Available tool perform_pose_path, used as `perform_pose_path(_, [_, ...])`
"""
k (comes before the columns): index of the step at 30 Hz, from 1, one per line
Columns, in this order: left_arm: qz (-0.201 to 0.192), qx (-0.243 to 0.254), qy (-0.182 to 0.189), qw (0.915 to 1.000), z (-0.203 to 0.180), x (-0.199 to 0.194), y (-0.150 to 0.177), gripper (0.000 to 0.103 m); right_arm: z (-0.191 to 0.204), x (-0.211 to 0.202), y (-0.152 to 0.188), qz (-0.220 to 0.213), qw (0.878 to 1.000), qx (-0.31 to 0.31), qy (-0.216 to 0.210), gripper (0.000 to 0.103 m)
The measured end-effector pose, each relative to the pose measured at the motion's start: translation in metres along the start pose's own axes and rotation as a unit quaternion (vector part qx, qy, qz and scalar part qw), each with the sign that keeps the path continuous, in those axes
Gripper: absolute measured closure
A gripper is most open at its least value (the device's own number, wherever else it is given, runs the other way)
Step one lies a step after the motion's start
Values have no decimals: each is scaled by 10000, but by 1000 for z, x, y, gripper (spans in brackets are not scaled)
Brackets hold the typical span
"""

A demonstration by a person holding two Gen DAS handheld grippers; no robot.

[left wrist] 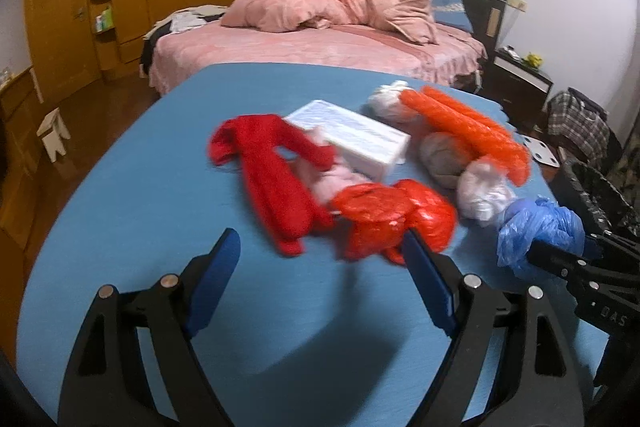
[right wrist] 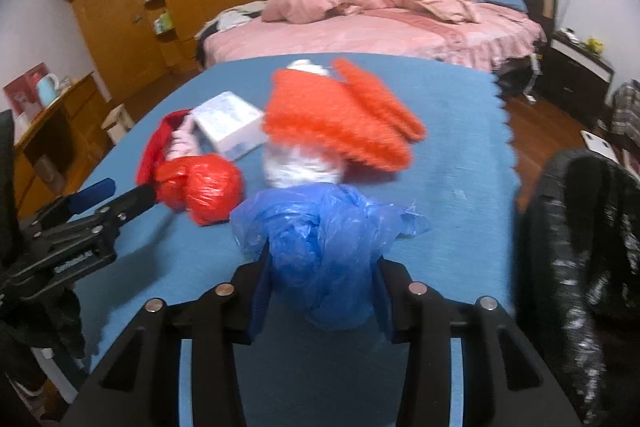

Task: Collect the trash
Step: 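Grasp the blue plastic bag with the right gripper while the left grasps the red plastic bag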

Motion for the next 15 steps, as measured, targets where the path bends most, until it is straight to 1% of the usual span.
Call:
perform_pose_path(2, [25, 92, 103, 9999, -14, 5, 0, 22, -15, 3, 2, 68, 9997, 205, 77, 60])
perform_pose_path(5, [43, 179, 210, 9996, -29, 12, 0, 22, -31, 9, 3, 120, 9992, 344, 175, 60])
perform_pose_path(11, [164, 185, 270, 9993, -47, 33, -6, 23, -42, 14, 5, 141, 9988, 369, 292, 60])
perform_pose_path(13, [266, 166, 304, 9990, -48, 39, -5, 32, -45, 16, 4, 139, 9988, 375, 296, 60])
perform_pose_path(14, [325, 161, 332, 9988, -50, 42, -4, 34, -47, 17, 3, 142, 9987, 390, 289, 60])
perform_pose_path(15, [387, 158, 385, 9984, -51, 45, -3, 39, -47, 18, 3, 146, 9987, 394, 286, 60])
Point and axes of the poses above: each gripper's, at about its wrist camera, not at the fingertips, and x roughly the way its jaws point, z to its left, y to its underside, the point moved 6 cm from there along x, roughly the way its jaws point, and after that the axes turned 8 degrees about -x, right-handed, at the moved point
